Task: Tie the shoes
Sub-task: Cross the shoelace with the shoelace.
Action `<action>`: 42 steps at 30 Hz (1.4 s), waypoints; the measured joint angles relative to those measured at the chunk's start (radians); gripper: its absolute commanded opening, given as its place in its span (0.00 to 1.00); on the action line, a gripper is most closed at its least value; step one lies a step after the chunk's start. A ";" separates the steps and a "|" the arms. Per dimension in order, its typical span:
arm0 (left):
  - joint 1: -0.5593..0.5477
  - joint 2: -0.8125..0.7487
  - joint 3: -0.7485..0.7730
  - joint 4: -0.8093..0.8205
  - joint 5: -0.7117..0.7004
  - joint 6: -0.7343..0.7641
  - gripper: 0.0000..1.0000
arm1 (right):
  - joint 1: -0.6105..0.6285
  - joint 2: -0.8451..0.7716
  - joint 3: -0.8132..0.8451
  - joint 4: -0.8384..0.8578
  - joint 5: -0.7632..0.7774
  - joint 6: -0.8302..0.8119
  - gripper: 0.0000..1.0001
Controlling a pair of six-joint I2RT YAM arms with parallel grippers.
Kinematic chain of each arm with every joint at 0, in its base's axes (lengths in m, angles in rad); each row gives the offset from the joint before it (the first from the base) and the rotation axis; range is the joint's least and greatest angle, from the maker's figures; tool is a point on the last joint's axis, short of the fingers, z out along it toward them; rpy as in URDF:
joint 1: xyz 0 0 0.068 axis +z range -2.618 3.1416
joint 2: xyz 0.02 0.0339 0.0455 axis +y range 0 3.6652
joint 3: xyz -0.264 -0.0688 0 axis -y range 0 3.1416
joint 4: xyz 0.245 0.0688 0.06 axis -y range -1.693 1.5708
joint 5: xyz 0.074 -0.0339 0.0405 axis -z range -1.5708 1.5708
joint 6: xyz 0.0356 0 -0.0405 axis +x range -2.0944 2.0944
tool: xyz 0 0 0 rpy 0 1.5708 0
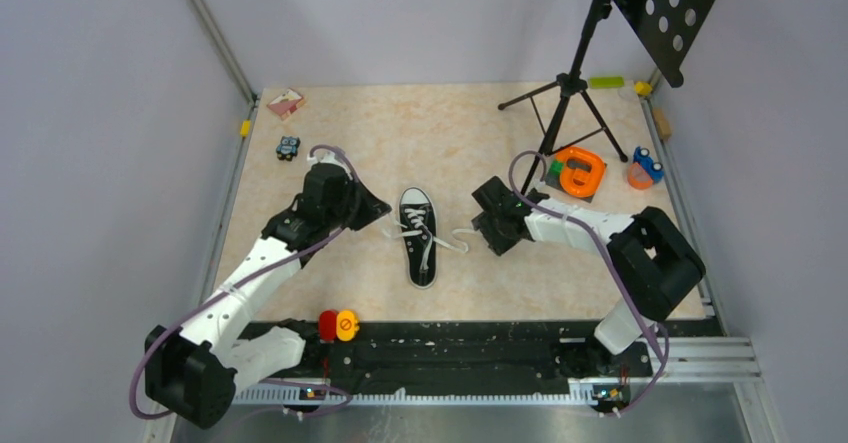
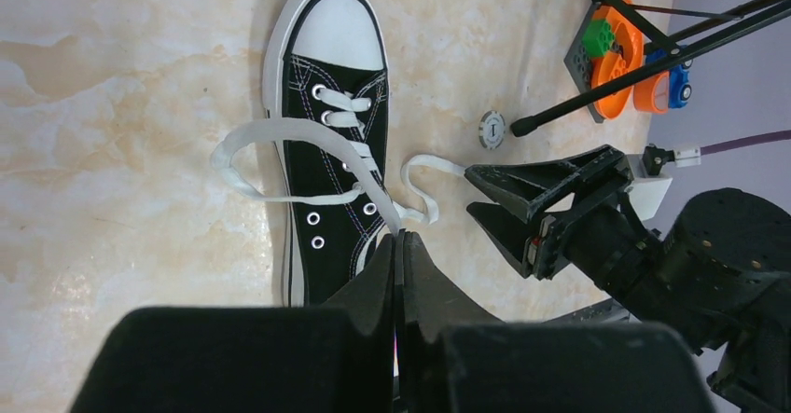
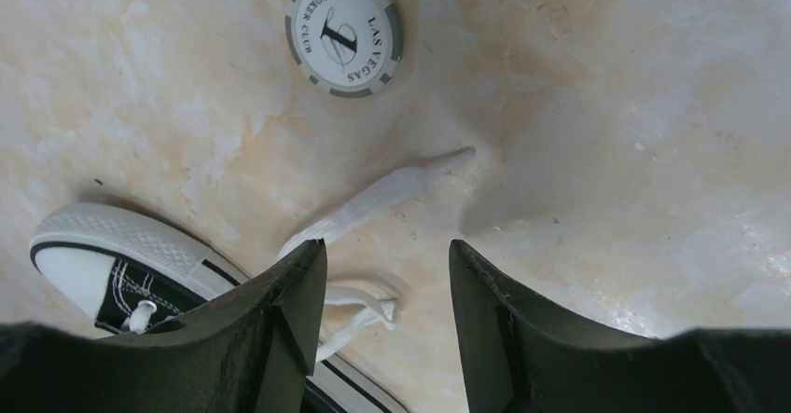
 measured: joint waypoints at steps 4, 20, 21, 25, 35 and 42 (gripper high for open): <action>0.000 -0.018 0.005 0.000 0.002 0.030 0.00 | -0.014 0.043 0.007 -0.004 -0.003 0.065 0.52; 0.001 0.000 0.010 0.000 0.090 0.098 0.00 | -0.024 0.160 0.139 -0.051 0.011 0.236 0.42; 0.002 0.005 0.010 0.000 0.095 0.100 0.00 | -0.024 0.160 0.139 -0.053 0.011 0.244 0.45; 0.003 0.011 0.010 0.000 0.115 0.108 0.00 | -0.024 0.163 0.145 -0.048 0.014 0.266 0.56; 0.005 0.011 0.010 0.000 0.140 0.116 0.00 | -0.024 0.215 0.209 -0.045 0.011 0.285 0.33; 0.005 -0.026 -0.002 0.000 0.103 0.102 0.00 | -0.024 0.252 0.230 -0.045 0.024 0.282 0.00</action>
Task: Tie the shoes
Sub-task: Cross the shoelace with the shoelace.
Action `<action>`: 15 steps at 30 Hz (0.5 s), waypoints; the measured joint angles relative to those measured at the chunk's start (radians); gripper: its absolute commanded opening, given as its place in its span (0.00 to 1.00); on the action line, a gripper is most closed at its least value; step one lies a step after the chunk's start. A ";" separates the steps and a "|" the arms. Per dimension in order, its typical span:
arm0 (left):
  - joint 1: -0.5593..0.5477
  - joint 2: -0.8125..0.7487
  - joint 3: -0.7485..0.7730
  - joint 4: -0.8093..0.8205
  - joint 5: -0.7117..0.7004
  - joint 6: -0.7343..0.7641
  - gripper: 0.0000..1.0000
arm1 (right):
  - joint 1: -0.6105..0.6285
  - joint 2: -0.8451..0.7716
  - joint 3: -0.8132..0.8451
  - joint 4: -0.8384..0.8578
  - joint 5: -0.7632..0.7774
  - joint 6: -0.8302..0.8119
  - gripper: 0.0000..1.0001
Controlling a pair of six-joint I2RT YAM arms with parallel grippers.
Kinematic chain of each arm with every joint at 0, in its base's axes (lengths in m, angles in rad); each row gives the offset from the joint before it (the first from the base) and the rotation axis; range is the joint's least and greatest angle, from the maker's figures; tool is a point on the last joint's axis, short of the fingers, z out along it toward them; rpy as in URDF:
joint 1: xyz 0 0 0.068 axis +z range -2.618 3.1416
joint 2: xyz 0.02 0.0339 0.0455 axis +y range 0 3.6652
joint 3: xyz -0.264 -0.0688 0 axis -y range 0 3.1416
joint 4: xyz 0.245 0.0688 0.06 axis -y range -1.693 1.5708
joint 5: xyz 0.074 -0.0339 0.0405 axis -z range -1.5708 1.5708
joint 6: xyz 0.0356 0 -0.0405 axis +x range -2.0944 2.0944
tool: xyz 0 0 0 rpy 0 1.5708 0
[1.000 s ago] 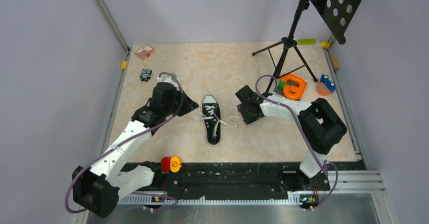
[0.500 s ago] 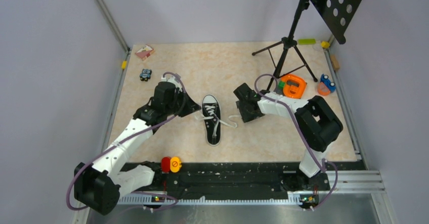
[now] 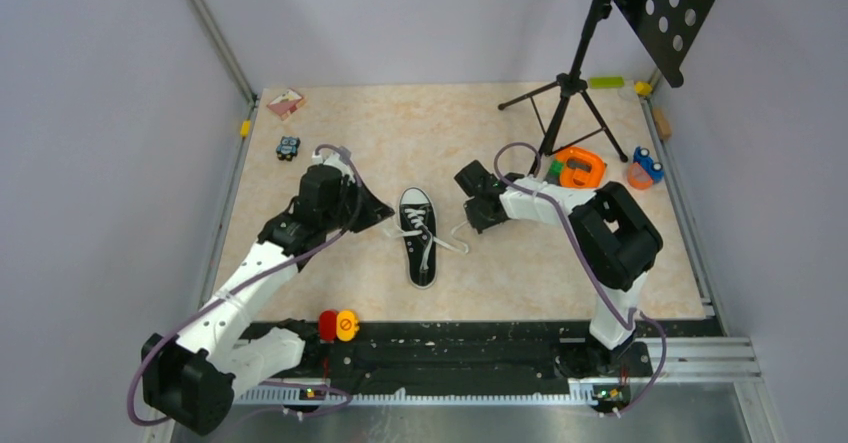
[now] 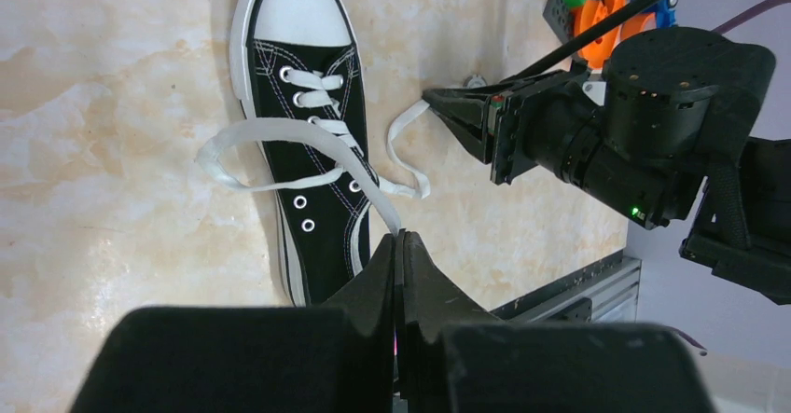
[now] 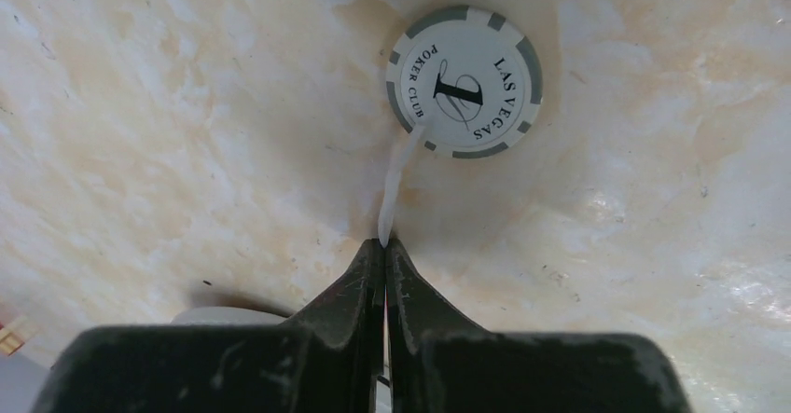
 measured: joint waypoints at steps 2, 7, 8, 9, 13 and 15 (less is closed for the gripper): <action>0.001 -0.021 -0.008 0.003 -0.012 -0.003 0.00 | 0.001 0.000 0.007 -0.010 0.014 -0.013 0.00; 0.001 -0.035 -0.009 0.004 -0.045 -0.018 0.00 | 0.003 0.000 0.011 0.048 0.035 -0.178 0.00; 0.001 -0.042 -0.013 0.006 -0.053 -0.022 0.00 | 0.007 -0.002 0.011 0.089 0.031 -0.233 0.00; 0.002 -0.050 -0.017 0.010 -0.060 -0.023 0.00 | 0.008 -0.006 0.011 0.119 0.027 -0.280 0.00; 0.004 -0.065 -0.016 0.009 -0.075 -0.025 0.00 | 0.035 -0.037 0.034 0.248 -0.006 -0.523 0.00; 0.006 -0.056 -0.004 -0.006 -0.079 -0.017 0.00 | 0.051 -0.059 0.049 0.317 -0.039 -0.625 0.00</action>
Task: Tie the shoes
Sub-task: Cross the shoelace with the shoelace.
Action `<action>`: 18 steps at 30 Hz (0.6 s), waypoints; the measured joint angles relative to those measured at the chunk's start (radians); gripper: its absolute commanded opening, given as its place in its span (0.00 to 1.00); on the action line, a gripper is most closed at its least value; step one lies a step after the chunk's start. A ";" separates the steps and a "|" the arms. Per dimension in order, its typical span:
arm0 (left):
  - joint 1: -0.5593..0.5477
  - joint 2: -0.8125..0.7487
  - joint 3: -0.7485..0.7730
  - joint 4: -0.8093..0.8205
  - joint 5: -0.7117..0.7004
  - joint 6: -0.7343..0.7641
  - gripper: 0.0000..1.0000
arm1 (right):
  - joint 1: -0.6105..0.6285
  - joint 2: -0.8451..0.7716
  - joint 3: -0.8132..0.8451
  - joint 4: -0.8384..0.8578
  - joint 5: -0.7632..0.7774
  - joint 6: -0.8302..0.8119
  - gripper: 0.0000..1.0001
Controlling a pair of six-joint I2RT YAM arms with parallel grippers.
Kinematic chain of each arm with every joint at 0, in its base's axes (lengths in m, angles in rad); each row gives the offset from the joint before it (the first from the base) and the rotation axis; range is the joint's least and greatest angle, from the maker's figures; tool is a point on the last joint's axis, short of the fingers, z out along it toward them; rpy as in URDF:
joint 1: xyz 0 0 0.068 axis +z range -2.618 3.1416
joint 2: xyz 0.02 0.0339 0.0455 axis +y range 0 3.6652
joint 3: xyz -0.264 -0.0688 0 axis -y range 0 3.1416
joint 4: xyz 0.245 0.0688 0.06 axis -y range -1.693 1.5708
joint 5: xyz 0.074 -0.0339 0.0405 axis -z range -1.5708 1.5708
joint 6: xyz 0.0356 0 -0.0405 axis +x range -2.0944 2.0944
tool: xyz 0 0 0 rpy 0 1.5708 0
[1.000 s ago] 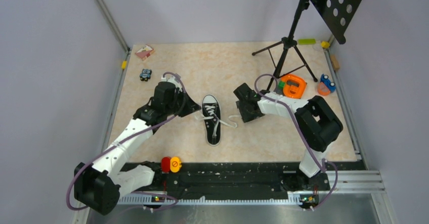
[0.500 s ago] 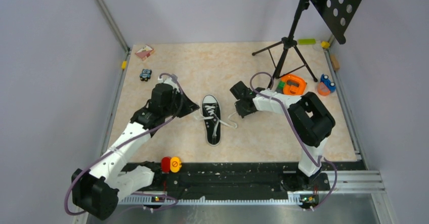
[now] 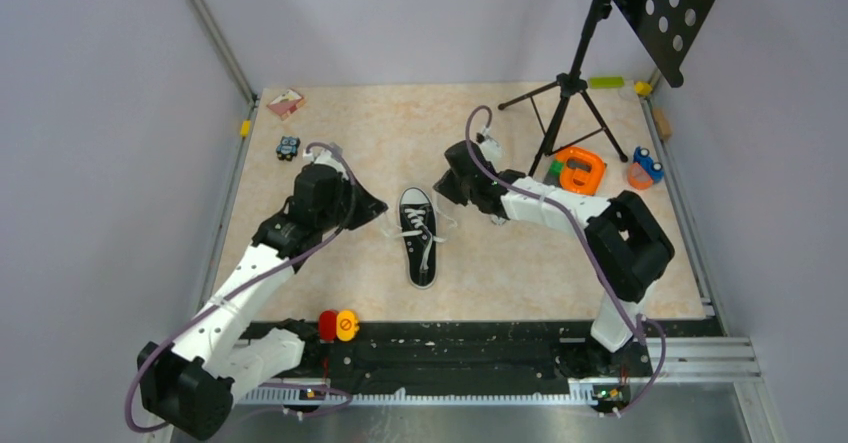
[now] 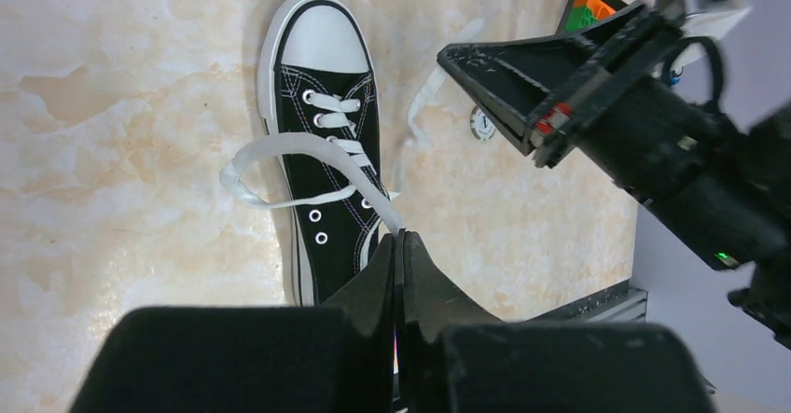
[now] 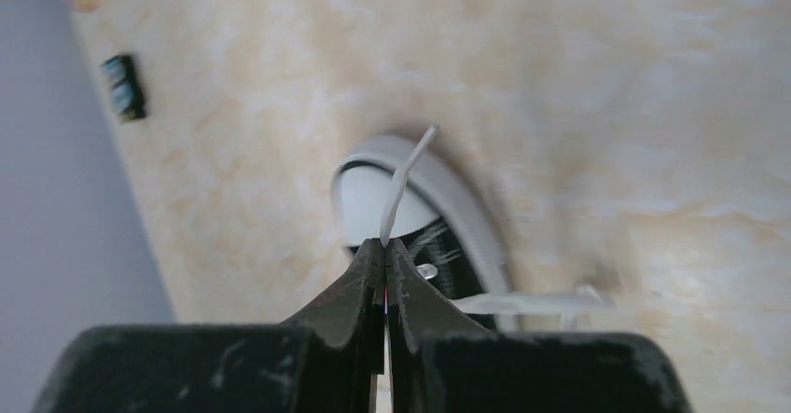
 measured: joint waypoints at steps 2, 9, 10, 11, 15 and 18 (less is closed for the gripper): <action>0.005 0.018 0.030 -0.029 0.002 0.017 0.00 | 0.017 -0.037 0.001 0.104 -0.051 -0.106 0.00; 0.050 0.078 0.180 -0.072 0.051 0.071 0.00 | 0.034 -0.169 0.003 0.291 -0.203 -0.311 0.00; 0.054 0.079 0.190 -0.072 0.060 0.072 0.00 | 0.034 -0.182 0.011 0.294 -0.224 -0.326 0.00; 0.056 0.079 0.193 -0.071 0.068 0.073 0.00 | 0.035 -0.189 0.024 0.302 -0.247 -0.337 0.00; 0.060 0.080 0.193 -0.079 0.108 0.066 0.00 | 0.045 -0.175 0.106 0.307 -0.326 -0.361 0.00; 0.060 0.074 0.189 -0.080 0.138 0.057 0.00 | 0.055 -0.141 0.170 0.308 -0.367 -0.363 0.00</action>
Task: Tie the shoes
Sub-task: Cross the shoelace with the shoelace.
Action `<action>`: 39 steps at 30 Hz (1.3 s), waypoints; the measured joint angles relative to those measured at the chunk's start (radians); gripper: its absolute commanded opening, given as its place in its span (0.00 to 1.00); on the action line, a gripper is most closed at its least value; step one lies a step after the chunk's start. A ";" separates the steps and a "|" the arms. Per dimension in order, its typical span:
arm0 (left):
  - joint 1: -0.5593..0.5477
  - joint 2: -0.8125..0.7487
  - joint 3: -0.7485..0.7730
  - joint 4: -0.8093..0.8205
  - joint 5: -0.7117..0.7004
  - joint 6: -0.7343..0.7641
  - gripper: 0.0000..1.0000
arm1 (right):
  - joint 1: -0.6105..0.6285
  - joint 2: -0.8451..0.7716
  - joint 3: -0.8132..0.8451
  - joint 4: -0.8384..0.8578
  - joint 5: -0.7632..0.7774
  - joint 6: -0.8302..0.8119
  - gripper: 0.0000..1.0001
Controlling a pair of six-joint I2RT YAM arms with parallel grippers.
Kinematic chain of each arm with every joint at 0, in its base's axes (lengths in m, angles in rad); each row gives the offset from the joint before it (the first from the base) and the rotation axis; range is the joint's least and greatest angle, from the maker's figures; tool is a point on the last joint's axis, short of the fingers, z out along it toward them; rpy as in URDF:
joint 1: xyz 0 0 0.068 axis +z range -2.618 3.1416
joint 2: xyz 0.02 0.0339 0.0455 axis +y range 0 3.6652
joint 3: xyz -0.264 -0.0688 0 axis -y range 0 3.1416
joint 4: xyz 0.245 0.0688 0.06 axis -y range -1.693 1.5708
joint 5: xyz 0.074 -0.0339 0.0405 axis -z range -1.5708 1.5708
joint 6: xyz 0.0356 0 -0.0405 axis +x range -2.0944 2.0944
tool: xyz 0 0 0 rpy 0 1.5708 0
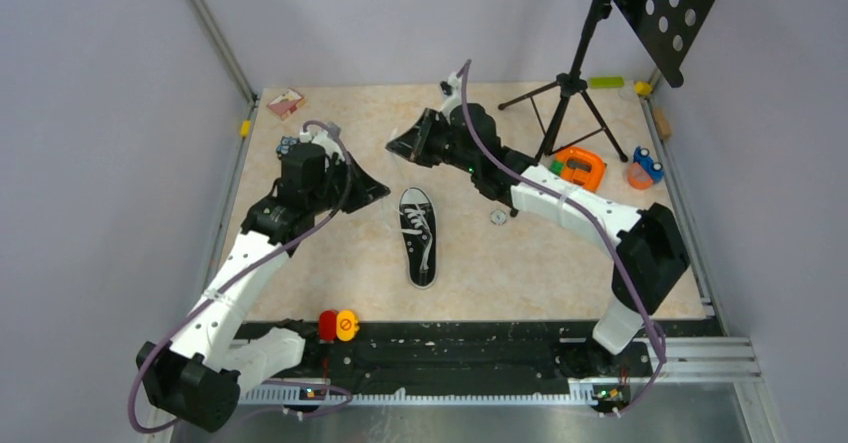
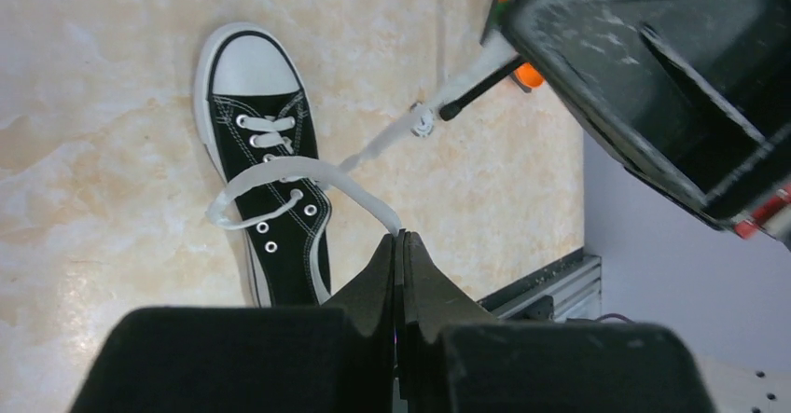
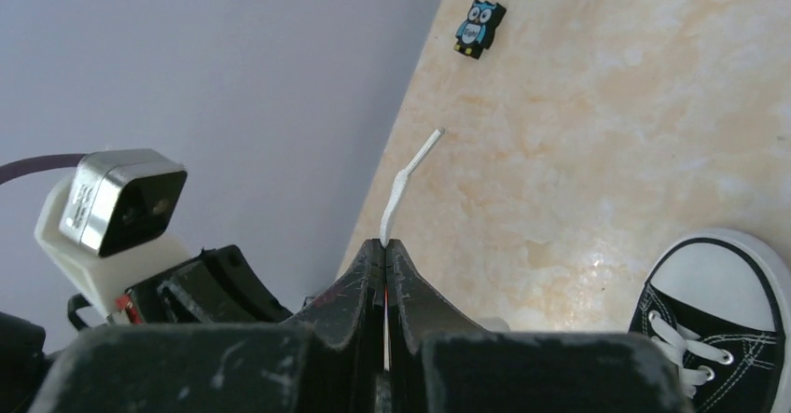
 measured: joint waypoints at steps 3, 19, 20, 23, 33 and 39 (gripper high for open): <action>0.005 -0.029 -0.021 0.002 0.055 -0.011 0.00 | 0.002 0.051 0.053 -0.025 -0.032 0.002 0.00; 0.008 -0.130 -0.083 0.031 0.262 -0.004 0.00 | -0.006 0.268 0.192 -0.265 -0.348 -0.034 0.00; 0.008 -0.128 -0.083 0.045 0.275 -0.010 0.00 | -0.003 0.269 0.192 -0.272 -0.369 -0.039 0.00; 0.008 -0.120 -0.083 0.107 0.312 -0.037 0.00 | 0.014 0.283 0.192 -0.281 -0.455 -0.051 0.00; 0.008 -0.084 -0.083 0.182 0.365 -0.062 0.00 | 0.032 0.329 0.154 -0.288 -0.603 -0.071 0.59; 0.008 -0.020 -0.083 0.217 0.357 -0.062 0.00 | -0.017 0.327 0.146 -0.328 -0.557 -0.089 0.61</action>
